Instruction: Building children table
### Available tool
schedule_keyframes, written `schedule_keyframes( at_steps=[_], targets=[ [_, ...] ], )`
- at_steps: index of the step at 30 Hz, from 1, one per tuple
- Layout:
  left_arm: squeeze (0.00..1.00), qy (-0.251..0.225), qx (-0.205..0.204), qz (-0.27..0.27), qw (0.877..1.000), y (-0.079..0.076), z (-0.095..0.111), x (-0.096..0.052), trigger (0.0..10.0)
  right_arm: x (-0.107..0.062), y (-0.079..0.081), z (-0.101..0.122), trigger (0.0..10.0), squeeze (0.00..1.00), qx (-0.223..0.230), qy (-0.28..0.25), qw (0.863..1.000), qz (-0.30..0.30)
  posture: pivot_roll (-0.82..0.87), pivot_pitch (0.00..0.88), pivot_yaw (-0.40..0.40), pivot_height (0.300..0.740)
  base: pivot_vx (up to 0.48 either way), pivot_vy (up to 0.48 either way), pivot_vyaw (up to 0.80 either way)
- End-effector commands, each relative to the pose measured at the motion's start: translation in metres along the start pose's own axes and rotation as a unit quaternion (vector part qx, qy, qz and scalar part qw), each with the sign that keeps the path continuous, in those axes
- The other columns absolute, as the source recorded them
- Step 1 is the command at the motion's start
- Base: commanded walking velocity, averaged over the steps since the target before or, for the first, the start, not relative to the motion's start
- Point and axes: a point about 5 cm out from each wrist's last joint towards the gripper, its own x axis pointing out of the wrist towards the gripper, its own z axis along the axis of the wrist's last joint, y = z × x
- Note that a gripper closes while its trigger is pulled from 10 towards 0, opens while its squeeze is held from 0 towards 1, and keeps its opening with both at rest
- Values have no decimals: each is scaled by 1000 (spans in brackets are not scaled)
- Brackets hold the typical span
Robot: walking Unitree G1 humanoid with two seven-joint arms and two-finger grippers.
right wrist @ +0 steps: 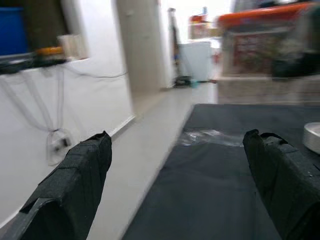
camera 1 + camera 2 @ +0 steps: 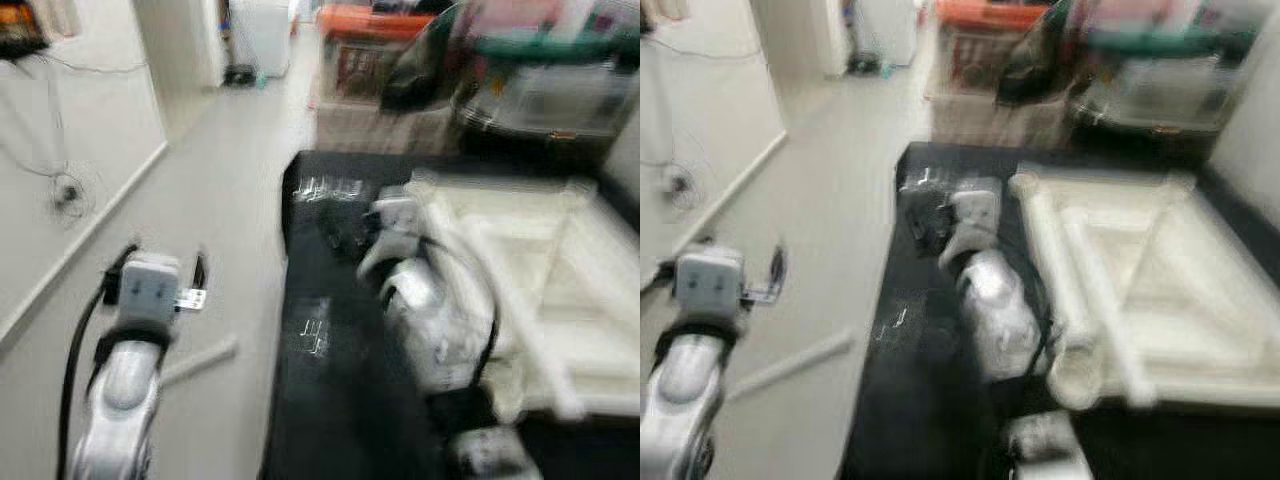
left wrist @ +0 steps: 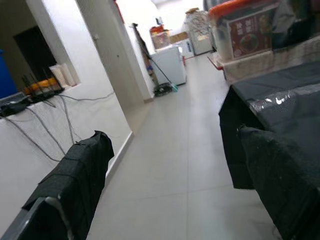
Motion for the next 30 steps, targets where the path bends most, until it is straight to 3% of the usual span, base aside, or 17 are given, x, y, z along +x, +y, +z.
schedule_keyframes(
  at_steps=[1, 23, 26, 30],
  targets=[
    [0, 7, 4, -2, 1000, 0, -3, 0, 10000, 0, 1, -1, 10000, 0, 10, 1, 1000, -1, 34, 0, -41, 740, 0, 480, 0],
    [0, 2, 1, -2, 1000, 0, -2, 1, 10000, 1, -2, 0, 10000, 0, 3, 0, 1000, -7, 33, 0, -44, 740, 0, 480, 0],
    [0, 1, -1, 2, 1000, 1, -2, 1, 10000, 0, -2, -4, 10000, 0, 32, 11, 999, -8, 33, 0, -47, 740, 0, 427, -800],
    [0, 4, -5, 6, 1000, 3, -4, 1, 10000, -1, -4, -6, 10000, 0, 30, 14, 999, -8, 31, 0, -47, 740, 0, 124, -794]
  ],
)
